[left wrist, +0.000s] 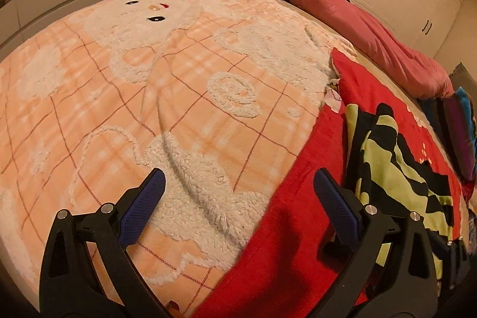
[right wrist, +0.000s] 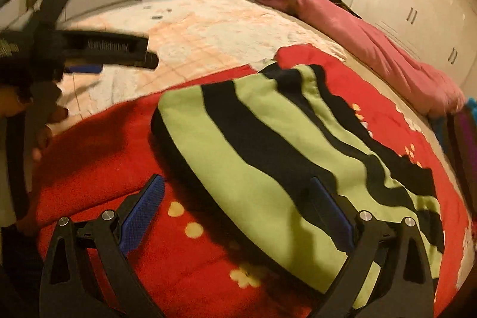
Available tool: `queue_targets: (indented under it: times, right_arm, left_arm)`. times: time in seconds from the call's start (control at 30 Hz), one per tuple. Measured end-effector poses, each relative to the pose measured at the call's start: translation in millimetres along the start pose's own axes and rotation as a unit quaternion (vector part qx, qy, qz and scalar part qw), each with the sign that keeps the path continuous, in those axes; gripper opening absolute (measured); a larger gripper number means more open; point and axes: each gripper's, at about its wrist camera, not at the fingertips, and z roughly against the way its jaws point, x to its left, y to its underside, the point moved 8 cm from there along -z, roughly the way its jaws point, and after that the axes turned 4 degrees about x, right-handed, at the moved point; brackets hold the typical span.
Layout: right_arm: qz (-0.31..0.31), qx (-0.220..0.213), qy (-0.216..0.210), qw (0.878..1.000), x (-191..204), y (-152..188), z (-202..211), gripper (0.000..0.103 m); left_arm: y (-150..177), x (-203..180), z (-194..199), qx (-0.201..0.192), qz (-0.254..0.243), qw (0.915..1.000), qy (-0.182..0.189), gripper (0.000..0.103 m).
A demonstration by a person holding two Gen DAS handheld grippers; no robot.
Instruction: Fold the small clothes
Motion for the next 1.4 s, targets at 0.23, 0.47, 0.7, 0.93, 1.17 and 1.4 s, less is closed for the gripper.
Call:
queue_targets:
  times: [0.23,0.47,0.7,0.93,1.17,1.4]
  right_arm:
    - [-0.011,-0.010,-0.019,1.000,-3,0,-17,0.028]
    - [-0.086,-0.047,-0.081,0.992,-25,-1,3,0.006]
    - [-0.113,-0.060,-0.112,0.985,-32,0,15,0.005]
    - [-0.120,-0.058,-0.122,0.983,-32,1,20,0.005]
    - [-0.128,-0.066,-0.128,0.981,-37,1,27,0.005]
    - [-0.152,-0.097,-0.125,0.976,-66,6,62,0.005]
  left_arm:
    - [1,-7,-3,0.004,-0.005,0.9998,0.019,0.093]
    - [-14,-33,-5,0.028,0.040,0.9892,0.138,0.093]
    - [-32,-116,-32,0.128,0.002,0.9616,0.243,0.086]
    - [-23,-159,-72,0.223,-0.023,0.9407,0.254,0.060]
    - [-12,-169,-70,0.222,-0.003,0.9387,0.263,0.011]
    - [-19,-202,-23,0.181,-0.026,0.9402,0.287,0.008]
